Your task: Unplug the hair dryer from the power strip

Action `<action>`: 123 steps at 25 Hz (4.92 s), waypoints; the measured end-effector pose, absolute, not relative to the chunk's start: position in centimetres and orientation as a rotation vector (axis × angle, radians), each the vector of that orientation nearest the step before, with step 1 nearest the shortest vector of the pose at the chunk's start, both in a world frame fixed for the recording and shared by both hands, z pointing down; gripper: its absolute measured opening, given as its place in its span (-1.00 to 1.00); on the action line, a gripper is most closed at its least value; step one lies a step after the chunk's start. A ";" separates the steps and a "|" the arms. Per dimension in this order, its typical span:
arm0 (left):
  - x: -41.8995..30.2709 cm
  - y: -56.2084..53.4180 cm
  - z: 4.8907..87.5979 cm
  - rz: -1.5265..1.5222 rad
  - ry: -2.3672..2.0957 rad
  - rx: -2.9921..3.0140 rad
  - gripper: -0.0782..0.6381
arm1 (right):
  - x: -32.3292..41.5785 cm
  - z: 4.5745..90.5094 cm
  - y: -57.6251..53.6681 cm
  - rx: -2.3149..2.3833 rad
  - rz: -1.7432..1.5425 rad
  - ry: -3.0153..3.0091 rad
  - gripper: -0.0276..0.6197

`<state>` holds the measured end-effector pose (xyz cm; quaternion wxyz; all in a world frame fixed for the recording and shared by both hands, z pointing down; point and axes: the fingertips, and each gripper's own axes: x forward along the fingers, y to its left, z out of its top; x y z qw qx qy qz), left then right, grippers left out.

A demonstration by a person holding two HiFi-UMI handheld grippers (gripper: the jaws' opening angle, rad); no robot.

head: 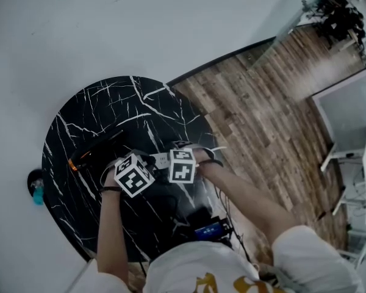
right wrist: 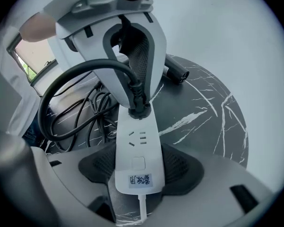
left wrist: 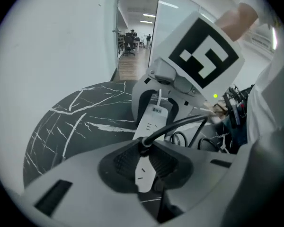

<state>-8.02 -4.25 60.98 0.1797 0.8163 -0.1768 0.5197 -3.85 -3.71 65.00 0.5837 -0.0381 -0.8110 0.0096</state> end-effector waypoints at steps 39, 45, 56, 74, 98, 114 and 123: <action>-8.2 -4.9 60.7 1.393 -0.470 2.241 -0.61 | -4.2 65.1 -3.8 -0.115 0.003 -1.804 -0.08; -8.2 -3.9 60.7 1.427 -0.533 2.227 -0.61 | -3.9 65.2 -3.7 -0.115 0.000 -1.804 -0.08; -8.3 -4.1 60.8 1.424 -0.533 2.239 -0.61 | -4.1 65.3 -3.8 -0.100 0.008 -1.808 -0.08; -8.4 -5.0 60.6 1.396 -0.486 2.232 -0.61 | -4.1 65.3 -3.7 -0.067 0.030 -1.811 -0.08; -8.8 -5.5 60.0 1.424 -0.487 2.213 -0.61 | -4.2 65.2 -3.7 -0.046 0.043 -1.818 -0.08; -8.3 -4.9 59.6 1.411 -0.454 2.205 -0.60 | -4.1 65.2 -3.8 -0.034 0.058 -1.795 -0.08; -8.3 -5.3 59.7 1.362 -0.469 2.217 -0.60 | -4.0 65.3 -3.7 -0.023 0.062 -1.784 -0.08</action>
